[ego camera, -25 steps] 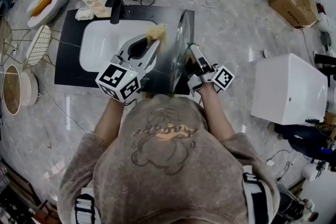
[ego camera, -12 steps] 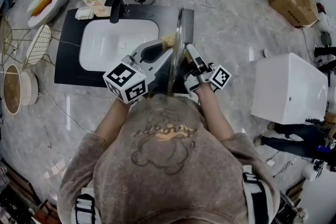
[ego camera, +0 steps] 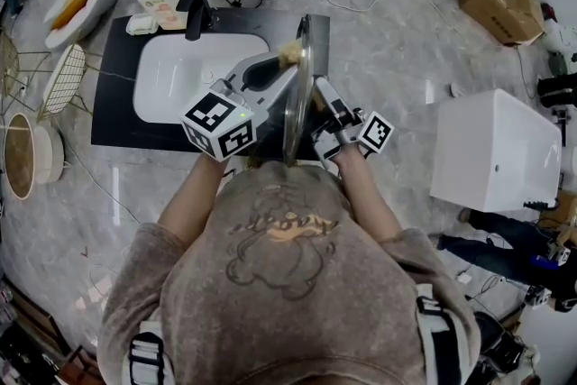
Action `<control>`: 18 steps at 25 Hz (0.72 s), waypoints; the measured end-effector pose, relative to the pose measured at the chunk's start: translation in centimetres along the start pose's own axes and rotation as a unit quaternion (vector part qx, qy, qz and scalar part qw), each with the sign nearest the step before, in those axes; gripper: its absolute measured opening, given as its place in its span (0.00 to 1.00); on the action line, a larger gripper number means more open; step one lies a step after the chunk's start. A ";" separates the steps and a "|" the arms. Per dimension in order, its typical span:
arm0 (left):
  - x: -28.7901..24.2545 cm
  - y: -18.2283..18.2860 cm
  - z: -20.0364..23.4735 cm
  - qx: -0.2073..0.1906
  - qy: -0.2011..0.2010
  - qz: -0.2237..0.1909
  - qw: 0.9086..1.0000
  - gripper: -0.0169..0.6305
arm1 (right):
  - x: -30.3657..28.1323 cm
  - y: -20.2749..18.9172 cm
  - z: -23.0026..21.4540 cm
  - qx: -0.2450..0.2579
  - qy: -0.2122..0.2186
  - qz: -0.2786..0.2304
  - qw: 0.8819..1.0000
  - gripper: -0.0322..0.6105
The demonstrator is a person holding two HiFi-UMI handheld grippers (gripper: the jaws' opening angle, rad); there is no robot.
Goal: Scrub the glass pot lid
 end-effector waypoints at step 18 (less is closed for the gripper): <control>-3.4 -2.2 5.1 -0.009 0.069 0.042 0.997 0.14 | -0.5 -0.5 0.8 -0.005 0.024 0.030 0.999 0.32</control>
Point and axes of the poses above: the fingertips, and each gripper's own axes: x backward along the fingers, z to its left, y out of its top, the point moved 9 cm from there along x, backward along the fingers, and after that the axes turned 5 degrees about z, right-handed, at the moved point
